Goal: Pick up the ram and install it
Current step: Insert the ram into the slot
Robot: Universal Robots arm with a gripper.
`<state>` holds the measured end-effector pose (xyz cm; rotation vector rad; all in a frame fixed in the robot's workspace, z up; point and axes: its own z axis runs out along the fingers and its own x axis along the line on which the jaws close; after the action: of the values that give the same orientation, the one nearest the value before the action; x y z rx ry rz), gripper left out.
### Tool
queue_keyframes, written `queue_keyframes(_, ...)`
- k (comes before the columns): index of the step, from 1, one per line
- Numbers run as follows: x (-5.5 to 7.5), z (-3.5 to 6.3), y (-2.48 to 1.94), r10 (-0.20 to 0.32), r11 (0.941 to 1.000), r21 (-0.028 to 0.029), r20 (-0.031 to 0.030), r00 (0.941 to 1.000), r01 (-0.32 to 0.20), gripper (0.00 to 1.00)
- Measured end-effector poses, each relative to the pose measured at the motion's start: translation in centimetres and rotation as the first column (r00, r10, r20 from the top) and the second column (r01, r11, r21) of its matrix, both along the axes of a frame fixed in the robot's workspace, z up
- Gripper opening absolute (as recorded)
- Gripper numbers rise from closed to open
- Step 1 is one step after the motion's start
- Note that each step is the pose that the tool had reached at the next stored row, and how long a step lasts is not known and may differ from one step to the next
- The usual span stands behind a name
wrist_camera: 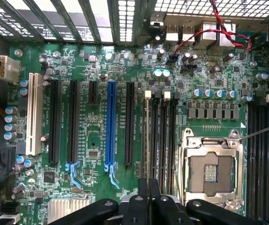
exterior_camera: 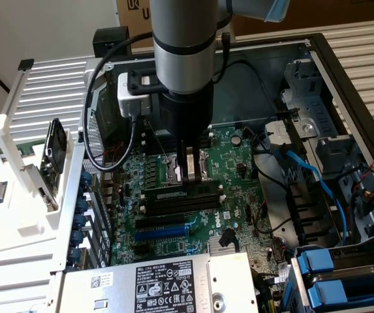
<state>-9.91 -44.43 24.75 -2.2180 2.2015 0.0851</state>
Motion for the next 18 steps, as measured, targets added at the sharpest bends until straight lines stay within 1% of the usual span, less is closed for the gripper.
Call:
queue_keyframes(9,0.13,-0.11,-0.01,-0.014,0.9999,0.0000,0.0001,0.9999,0.014,0.12)
queue_keyframes(12,-0.01,-0.19,-0.01,-0.014,0.9999,0.0003,0.0034,0.9999,0.014,0.12)
queue_keyframes(18,-0.09,-0.32,-0.01,-0.017,0.9998,0.0002,0.0078,0.9998,0.017,0.12)
